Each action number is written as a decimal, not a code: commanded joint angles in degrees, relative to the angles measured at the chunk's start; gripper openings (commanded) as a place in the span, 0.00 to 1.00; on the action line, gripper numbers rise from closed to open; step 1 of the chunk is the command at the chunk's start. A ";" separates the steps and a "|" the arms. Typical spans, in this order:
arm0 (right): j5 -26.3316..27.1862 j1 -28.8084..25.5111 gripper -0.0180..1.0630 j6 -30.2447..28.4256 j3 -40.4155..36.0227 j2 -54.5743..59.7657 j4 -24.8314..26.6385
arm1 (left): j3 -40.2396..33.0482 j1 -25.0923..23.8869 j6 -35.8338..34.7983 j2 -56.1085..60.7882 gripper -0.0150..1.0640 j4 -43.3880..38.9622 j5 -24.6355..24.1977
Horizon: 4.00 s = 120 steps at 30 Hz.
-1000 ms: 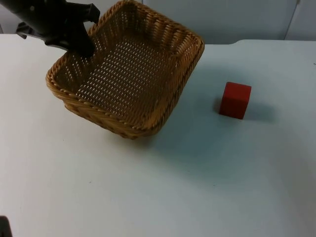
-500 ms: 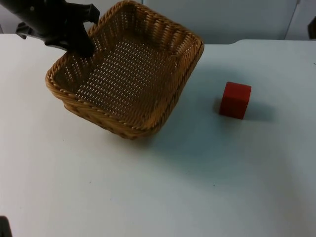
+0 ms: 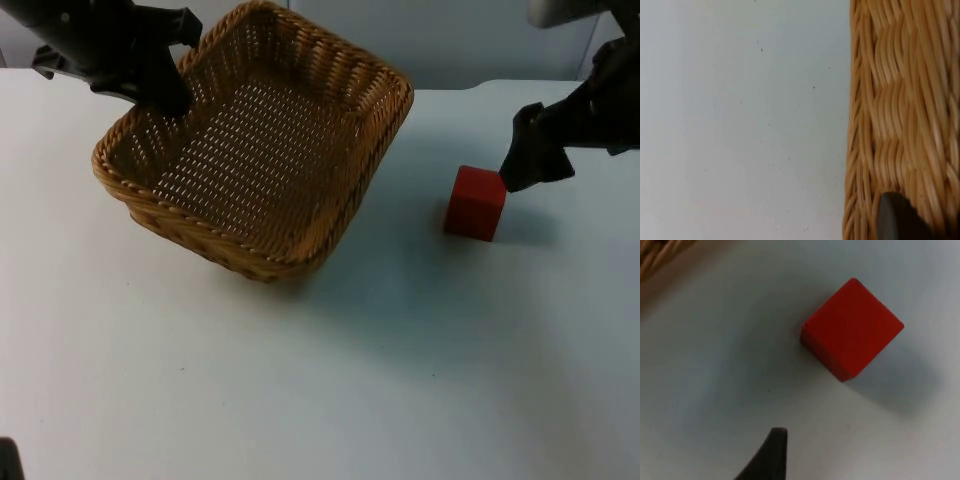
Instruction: Pick up the basket with the left hand and place the cube into the basket with the right hand.
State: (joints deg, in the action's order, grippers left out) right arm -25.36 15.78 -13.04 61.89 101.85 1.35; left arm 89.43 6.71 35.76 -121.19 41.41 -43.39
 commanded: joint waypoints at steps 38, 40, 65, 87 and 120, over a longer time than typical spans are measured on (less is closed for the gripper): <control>20.85 1.26 0.99 -0.45 5.75 17.87 0.57 | 0.59 0.28 -0.26 1.18 0.01 1.58 2.91; 20.56 1.40 0.99 -0.45 5.75 18.64 0.82 | 0.59 0.28 -0.26 1.18 0.01 1.58 3.03; 22.95 1.40 0.02 -1.14 6.75 19.43 1.03 | 0.59 0.28 -0.26 1.18 0.01 1.68 3.22; -1.59 2.24 0.39 -0.88 18.35 17.07 0.02 | 0.59 0.28 -0.26 1.18 0.01 1.68 3.22; 19.73 2.37 0.84 -0.49 18.35 24.28 5.02 | 0.59 0.28 -0.26 1.18 0.01 1.68 3.28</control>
State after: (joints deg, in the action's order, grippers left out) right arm -7.43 17.95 -13.57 80.01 126.25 6.02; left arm 89.43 6.71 35.76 -121.19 41.36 -40.52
